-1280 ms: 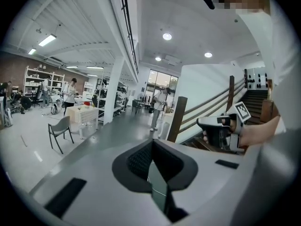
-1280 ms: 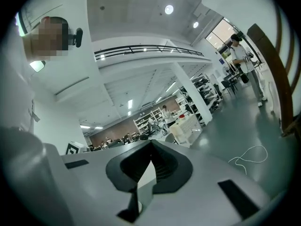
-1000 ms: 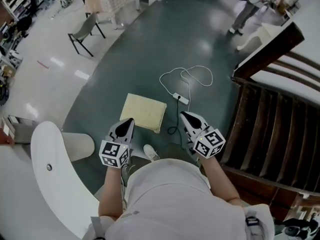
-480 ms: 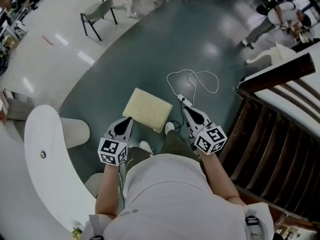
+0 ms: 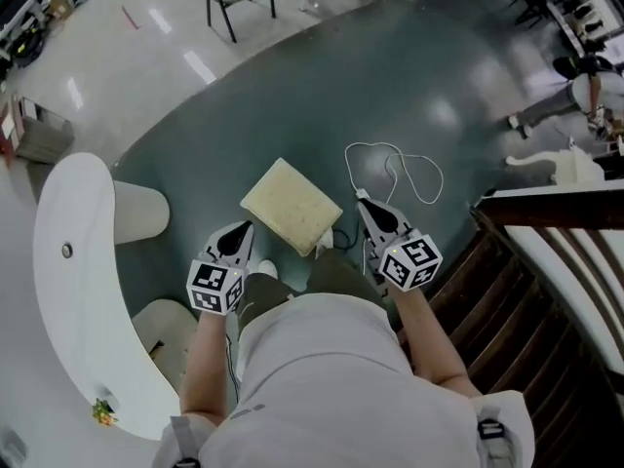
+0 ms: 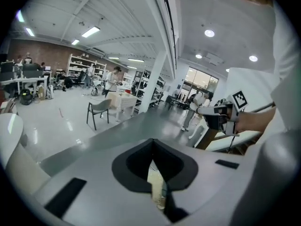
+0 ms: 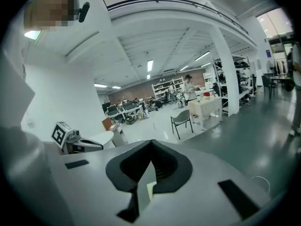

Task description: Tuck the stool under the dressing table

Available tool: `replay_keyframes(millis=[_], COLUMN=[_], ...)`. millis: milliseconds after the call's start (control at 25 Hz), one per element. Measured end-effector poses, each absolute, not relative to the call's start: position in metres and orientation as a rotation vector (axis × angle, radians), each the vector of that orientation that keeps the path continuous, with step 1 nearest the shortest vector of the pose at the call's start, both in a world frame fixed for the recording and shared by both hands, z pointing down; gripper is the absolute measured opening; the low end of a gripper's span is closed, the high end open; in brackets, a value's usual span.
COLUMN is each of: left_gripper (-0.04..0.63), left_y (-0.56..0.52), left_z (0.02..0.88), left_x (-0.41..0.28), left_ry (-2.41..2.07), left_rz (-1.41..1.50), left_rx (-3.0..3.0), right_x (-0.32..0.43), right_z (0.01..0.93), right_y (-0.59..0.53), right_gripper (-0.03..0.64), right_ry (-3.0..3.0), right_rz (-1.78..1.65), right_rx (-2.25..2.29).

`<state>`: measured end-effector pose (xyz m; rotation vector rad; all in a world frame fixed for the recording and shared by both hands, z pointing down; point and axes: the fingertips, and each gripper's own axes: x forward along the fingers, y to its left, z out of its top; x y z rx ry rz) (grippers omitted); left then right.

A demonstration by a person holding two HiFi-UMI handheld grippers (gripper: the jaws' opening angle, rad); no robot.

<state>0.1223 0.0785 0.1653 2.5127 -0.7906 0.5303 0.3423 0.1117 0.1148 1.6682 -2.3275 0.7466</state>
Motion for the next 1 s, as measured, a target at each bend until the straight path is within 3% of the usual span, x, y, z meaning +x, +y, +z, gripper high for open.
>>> replay_keyframes(millis=[1000], left_gripper=[0.002], left_y=[0.092], left_z=[0.303], left_x=[0.134], left_ry=[-1.308], left_rz=[0.528], left_rx=[1.858], right_x=[0.338], right_z=[0.315], right_y=[0.010], right_gripper=[0.009], right_ry=[-2.303], right_rz=[0.861], right_rx=[0.685])
